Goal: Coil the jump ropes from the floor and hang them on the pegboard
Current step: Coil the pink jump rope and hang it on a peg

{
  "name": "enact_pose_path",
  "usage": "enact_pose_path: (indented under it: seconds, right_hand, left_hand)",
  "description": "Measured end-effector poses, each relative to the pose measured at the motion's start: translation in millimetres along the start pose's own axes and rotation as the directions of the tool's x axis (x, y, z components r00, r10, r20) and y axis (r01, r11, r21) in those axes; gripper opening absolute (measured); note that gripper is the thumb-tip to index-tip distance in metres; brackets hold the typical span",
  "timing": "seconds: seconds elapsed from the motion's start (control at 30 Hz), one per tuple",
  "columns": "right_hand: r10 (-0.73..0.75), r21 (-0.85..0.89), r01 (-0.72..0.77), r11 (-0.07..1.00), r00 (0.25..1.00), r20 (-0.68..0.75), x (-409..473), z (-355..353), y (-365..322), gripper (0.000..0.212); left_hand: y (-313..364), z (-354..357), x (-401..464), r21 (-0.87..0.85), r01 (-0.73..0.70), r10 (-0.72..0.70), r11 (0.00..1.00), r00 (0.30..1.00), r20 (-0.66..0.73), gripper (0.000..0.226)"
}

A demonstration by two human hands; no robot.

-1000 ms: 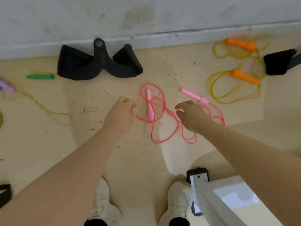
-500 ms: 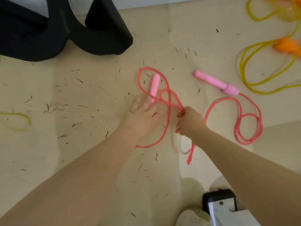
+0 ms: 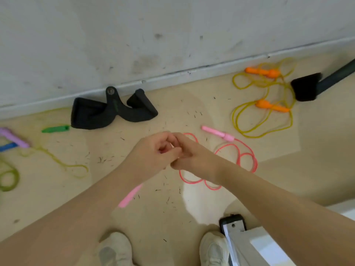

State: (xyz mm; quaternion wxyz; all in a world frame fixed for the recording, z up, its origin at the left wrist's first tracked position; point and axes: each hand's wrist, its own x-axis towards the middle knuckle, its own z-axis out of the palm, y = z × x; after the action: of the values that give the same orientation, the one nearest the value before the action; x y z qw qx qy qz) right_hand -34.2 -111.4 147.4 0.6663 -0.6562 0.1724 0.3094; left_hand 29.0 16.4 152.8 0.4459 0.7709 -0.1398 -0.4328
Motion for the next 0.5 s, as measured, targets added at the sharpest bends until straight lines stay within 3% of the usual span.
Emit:
enact_pose_path:
  seconds: [0.1, 0.2, 0.3, 0.37, 0.4, 0.47, 0.5]
  right_hand:
    - [-0.032, -0.131, 0.017, 0.991, 0.993, -0.115, -30.1, -2.8, -49.5, 0.005]
    - [-0.065, -0.315, -0.030, 0.949, 0.956, -0.287, -74.7, -21.5, -102.4, 0.034]
    - [-0.135, -0.355, -0.047, 0.934, 0.872, -0.471, -132.1, -47.9, -156.9, 0.038]
    - [-0.177, -0.318, 0.000, 0.948, 0.830, -0.529, -172.0, -56.4, -198.1, 0.037]
    - [-0.197, -0.334, 0.023, 0.942, 0.845, -0.498, -191.7, -53.0, -220.7, 0.036]
    - [-0.239, -0.441, 0.063, 0.895, 0.903, -0.357, -227.9, -33.4, -270.6, 0.039]
    - [-0.257, -0.497, 0.084, 0.864, 0.921, -0.291, -245.5, -18.3, -296.4, 0.041]
  left_hand:
    - [62.6, -26.4, -34.5, -0.184, -0.054, 0.032, 0.981, 0.992, -0.125, 0.004]
    - [124.6, -59.9, -68.3, -0.440, -0.100, -0.033, 0.892, 0.958, -0.284, 0.024]
    - [175.9, -98.8, -114.2, -0.491, -0.155, -0.049, 0.858, 0.924, -0.378, 0.015]
    - [201.9, -117.6, -151.2, -0.315, -0.100, 0.007, 0.944, 0.959, -0.282, 0.008]
    - [216.2, -122.3, -172.3, -0.208, -0.029, -0.003, 0.978, 0.988, -0.153, 0.003]
    - [249.6, -123.8, -210.3, -0.007, 0.077, -0.075, 0.997, 0.990, 0.118, 0.036]
    - [269.6, -121.2, -228.2, 0.006, 0.063, -0.063, 0.998, 0.986, 0.157, 0.041]
